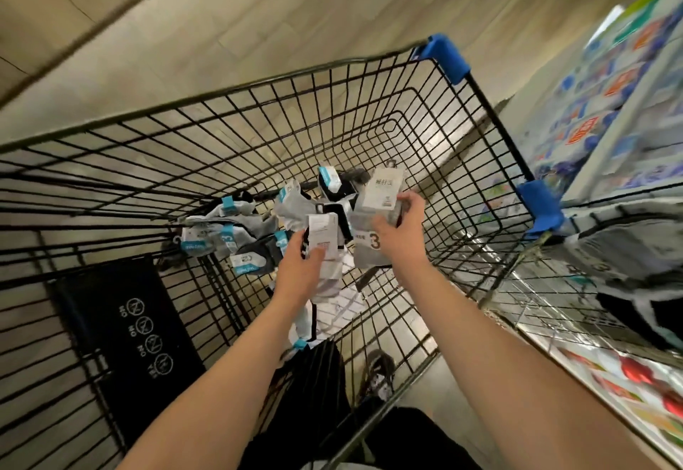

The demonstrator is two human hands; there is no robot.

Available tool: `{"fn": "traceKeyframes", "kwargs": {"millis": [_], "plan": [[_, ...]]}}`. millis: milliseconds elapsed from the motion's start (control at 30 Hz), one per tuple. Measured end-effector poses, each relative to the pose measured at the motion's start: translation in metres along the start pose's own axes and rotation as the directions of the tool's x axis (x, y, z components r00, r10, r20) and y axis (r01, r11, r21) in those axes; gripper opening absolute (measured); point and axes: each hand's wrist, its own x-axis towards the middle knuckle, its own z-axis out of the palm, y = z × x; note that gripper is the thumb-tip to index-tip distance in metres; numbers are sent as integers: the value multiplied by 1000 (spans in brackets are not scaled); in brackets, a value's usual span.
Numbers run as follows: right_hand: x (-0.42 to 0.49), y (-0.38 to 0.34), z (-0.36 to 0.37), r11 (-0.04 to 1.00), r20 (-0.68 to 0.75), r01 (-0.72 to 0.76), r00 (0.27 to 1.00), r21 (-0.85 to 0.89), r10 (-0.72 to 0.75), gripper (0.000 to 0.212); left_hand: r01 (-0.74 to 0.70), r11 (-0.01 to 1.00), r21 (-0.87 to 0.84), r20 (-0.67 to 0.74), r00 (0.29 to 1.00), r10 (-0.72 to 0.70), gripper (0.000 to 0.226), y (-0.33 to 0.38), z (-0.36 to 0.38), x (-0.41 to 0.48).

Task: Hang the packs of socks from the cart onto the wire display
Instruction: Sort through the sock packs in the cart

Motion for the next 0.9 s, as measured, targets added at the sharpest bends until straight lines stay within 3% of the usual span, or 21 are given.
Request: {"fn": "traceKeyframes", "kwargs": {"millis": [100,167,267,367,467,567,767,833,900], "plan": [[-25,-28,-25,977,86,-47,996,209,30,99,-139,984,114,-32,989,144,52,23,7,-26],[-43,-44,-42,972,104,-42,994,232,19,88,-197,975,105,-56,978,203,59,37,13,-47],[-71,-59,-68,986,67,38,997,164,-50,39,-274,957,90,-107,953,283,51,55,20,-86],[-103,-72,-101,982,80,77,993,172,-92,16,-400,907,131,-112,903,415,46,74,31,-128],[-140,-84,-135,963,40,227,971,147,-235,13,-505,851,143,-120,845,522,44,95,46,-171],[-177,-87,-169,885,-45,463,886,47,-461,20,-595,784,177,-48,790,611,43,111,70,-216],[-233,-67,-247,863,-210,499,855,84,-474,36,-702,636,320,100,693,714,39,112,123,-288],[-248,-54,-272,847,-265,528,827,60,-496,25,-727,608,320,148,672,726,31,107,138,-301],[-260,-38,-290,837,-294,547,798,-14,-526,28,-741,588,326,178,659,731,28,103,154,-312]]}}
